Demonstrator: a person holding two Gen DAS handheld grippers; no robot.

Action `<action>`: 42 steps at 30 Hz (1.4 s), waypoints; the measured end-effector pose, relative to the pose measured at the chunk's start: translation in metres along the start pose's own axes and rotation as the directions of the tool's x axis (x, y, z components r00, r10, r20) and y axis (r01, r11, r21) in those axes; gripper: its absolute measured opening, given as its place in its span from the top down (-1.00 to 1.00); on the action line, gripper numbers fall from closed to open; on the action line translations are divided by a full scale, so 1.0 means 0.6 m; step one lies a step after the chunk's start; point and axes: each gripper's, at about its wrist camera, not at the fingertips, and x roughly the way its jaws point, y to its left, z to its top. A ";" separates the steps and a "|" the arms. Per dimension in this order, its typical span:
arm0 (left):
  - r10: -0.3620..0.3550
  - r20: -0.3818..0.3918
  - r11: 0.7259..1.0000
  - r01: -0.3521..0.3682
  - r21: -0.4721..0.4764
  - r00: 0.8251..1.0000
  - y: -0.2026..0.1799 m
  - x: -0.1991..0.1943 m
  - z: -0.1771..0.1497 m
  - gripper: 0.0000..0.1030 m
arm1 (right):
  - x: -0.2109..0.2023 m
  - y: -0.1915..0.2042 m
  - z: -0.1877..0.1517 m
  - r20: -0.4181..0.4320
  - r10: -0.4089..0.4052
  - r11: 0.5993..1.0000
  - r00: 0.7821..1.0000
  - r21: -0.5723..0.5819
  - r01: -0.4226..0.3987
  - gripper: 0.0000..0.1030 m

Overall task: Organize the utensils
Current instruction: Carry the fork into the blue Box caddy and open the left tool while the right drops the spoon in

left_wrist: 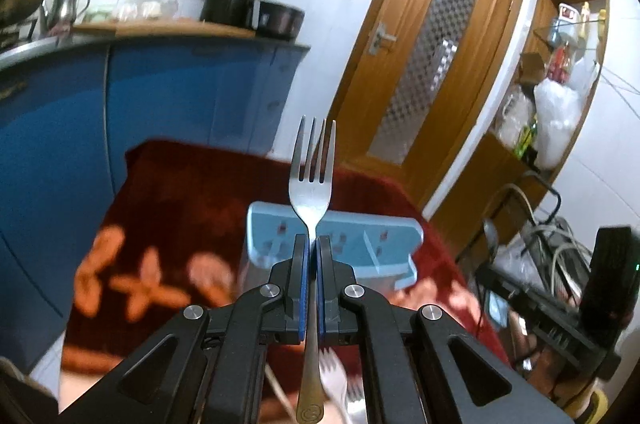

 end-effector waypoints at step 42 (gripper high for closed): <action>0.117 0.320 0.984 -0.152 0.088 0.940 0.002 0.124 -0.049 0.93 | 0.148 -0.028 -0.001 0.128 -0.001 0.998 0.992 -0.067 0.010 0.83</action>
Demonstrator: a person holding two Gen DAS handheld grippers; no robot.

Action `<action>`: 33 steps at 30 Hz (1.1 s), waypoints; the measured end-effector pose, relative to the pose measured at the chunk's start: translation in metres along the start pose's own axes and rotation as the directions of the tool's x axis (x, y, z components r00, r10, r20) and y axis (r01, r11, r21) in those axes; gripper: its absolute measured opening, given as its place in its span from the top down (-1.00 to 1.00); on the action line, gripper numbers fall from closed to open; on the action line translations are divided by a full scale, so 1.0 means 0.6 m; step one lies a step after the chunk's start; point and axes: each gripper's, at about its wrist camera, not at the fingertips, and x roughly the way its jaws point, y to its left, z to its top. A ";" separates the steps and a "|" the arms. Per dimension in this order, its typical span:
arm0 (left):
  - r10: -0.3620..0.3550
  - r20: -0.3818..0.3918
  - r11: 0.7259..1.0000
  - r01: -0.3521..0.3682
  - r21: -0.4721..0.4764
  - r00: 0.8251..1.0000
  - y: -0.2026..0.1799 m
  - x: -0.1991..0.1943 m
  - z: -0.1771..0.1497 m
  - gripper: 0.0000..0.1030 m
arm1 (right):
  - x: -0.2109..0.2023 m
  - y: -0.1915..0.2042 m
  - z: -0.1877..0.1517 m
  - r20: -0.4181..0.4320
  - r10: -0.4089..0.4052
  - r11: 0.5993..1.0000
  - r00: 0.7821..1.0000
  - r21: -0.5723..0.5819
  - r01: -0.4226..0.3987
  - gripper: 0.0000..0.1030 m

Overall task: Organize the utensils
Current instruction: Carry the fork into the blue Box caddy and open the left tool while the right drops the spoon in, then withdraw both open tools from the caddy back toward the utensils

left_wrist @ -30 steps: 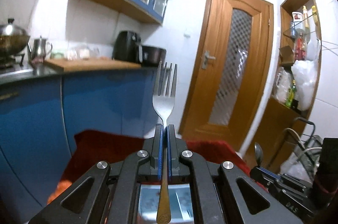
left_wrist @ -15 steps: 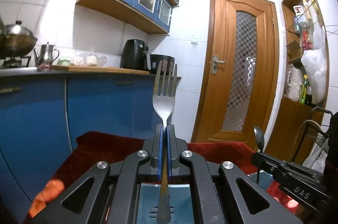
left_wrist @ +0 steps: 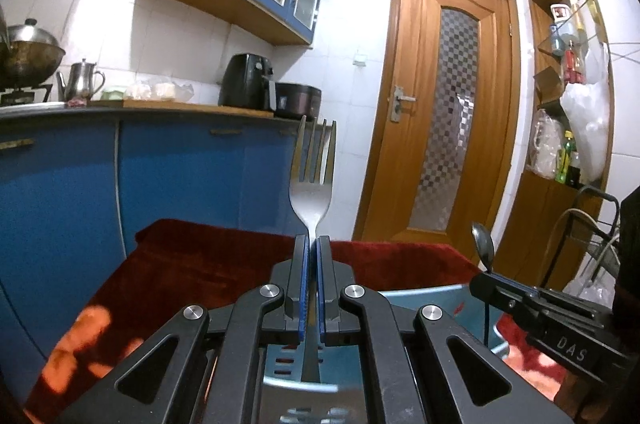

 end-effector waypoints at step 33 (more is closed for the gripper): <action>-0.094 -0.210 0.995 0.101 0.020 0.973 0.000 -0.134 0.024 0.63 | -0.141 0.061 0.025 -0.043 -0.008 1.000 0.999 0.010 0.008 0.45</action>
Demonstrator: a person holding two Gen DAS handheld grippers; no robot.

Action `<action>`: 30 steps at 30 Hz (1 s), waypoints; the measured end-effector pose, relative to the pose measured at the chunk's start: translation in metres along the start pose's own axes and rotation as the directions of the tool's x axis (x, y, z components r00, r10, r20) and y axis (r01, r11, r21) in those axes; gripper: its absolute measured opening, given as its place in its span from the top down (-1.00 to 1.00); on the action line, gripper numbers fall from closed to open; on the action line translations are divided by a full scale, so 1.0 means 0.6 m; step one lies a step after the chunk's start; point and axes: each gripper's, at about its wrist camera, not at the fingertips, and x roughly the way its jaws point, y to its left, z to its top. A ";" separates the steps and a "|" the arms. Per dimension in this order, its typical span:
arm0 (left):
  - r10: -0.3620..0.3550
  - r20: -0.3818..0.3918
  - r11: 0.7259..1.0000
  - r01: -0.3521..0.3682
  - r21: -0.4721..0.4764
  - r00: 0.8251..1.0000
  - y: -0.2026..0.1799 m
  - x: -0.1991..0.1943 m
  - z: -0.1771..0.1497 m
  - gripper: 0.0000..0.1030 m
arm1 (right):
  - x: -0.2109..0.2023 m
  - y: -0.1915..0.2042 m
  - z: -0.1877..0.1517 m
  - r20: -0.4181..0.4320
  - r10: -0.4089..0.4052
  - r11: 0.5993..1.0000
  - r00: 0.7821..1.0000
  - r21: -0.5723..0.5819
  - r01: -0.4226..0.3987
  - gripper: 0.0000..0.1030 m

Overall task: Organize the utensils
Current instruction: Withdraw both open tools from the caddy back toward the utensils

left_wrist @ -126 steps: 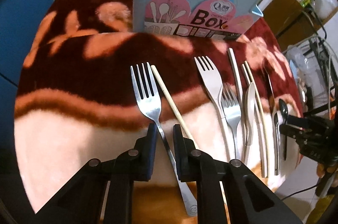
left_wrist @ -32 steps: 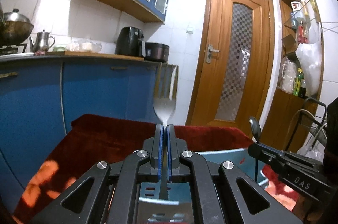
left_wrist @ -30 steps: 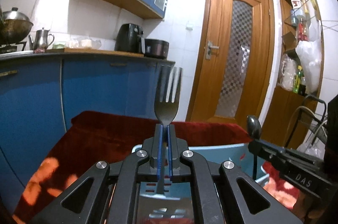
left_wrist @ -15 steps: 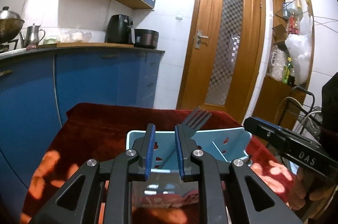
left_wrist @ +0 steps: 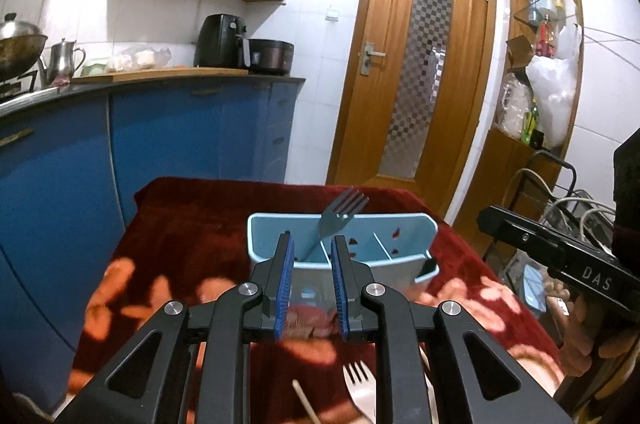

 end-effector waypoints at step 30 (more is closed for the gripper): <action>0.079 -0.384 0.997 -0.072 0.033 0.920 0.000 0.003 -0.103 0.63 | -0.027 -0.046 -0.123 -0.360 -0.094 0.987 0.928 0.091 0.135 0.45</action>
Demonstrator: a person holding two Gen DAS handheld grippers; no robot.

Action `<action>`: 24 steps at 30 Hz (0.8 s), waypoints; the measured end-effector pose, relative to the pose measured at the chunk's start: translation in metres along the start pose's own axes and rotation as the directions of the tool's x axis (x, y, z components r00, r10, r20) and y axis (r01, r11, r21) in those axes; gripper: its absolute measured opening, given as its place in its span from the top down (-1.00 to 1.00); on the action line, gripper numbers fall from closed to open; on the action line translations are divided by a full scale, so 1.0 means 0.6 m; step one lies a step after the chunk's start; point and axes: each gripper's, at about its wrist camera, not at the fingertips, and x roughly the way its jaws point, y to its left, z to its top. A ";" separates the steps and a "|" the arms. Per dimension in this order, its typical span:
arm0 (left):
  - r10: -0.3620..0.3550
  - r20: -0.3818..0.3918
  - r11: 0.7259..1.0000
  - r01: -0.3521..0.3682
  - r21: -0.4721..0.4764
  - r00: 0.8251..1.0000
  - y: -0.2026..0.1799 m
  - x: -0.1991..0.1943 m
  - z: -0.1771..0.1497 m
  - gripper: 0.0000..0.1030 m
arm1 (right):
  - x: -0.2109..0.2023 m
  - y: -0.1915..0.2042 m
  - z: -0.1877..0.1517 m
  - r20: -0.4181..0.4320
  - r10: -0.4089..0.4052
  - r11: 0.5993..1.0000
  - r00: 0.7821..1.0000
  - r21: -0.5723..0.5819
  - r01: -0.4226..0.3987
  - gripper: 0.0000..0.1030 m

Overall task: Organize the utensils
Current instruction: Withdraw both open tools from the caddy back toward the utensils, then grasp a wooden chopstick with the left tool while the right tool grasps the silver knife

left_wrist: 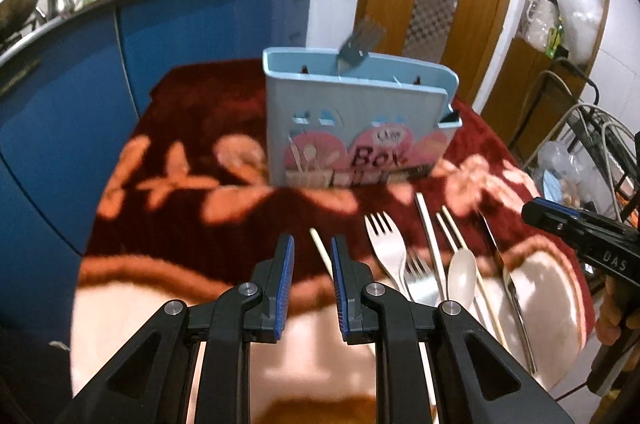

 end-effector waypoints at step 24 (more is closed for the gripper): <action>-0.097 -0.265 0.988 0.060 -0.146 0.959 -0.003 0.102 -0.001 0.67 | 0.009 -0.042 -0.028 -0.070 -0.010 1.000 0.997 0.012 0.011 0.39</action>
